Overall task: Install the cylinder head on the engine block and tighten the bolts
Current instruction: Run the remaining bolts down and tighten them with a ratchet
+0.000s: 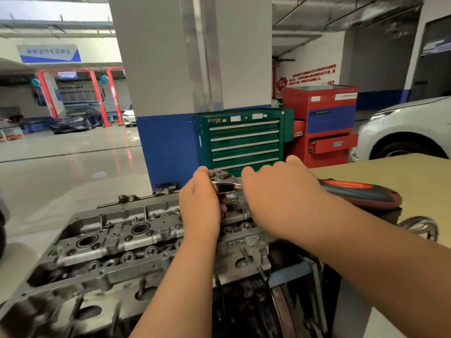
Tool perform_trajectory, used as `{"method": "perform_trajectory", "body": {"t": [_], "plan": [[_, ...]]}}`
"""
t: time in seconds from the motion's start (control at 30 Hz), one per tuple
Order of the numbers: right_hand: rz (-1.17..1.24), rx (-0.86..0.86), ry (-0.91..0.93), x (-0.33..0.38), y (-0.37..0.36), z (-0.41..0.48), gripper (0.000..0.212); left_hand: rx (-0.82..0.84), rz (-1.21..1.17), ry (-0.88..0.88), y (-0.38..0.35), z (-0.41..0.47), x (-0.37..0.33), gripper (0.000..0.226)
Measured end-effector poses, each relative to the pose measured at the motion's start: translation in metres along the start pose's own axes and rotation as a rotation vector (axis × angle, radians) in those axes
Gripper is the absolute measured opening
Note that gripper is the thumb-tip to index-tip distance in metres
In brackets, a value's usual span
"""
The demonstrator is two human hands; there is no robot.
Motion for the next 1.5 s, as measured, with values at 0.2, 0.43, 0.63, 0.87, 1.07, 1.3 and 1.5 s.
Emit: {"method": "perform_trajectory", "body": {"t": [0.2,0.43,0.63,0.87,1.07,1.3,1.5], "plan": [[0.126,0.008,0.203,0.007,-0.037,0.112,0.011,-0.053,0.142,-0.13,-0.001,0.005,-0.003,0.05],[0.116,-0.007,0.07,-0.012,-0.026,0.073,0.019,-0.077,0.157,-0.198,-0.001,-0.007,-0.011,0.041],[0.101,-0.095,0.024,0.02,0.01,-0.016,0.018,-0.106,0.05,-0.112,0.007,-0.004,-0.008,0.059],[0.316,0.048,0.164,0.005,-0.034,0.104,0.013,-0.05,0.195,-0.134,-0.002,0.003,-0.005,0.052],[0.22,-0.066,0.134,0.002,-0.029,0.094,0.015,-0.051,0.196,-0.226,-0.001,-0.007,-0.01,0.04],[0.071,-0.207,-0.003,0.012,-0.001,-0.024,0.027,-0.096,0.034,-0.032,0.004,-0.003,-0.002,0.06],[0.307,-0.064,0.018,-0.022,-0.046,0.087,0.022,0.013,0.226,-0.093,-0.004,-0.003,-0.005,0.056]]}}
Point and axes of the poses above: each hand's wrist, its own z-axis towards the middle knuckle, its own y-axis out of the back of the hand, x = y × z, the point moved 7 cm from there along z, towards the middle knuckle, and after that the axes turned 9 degrees about y, right-handed, at the moved point
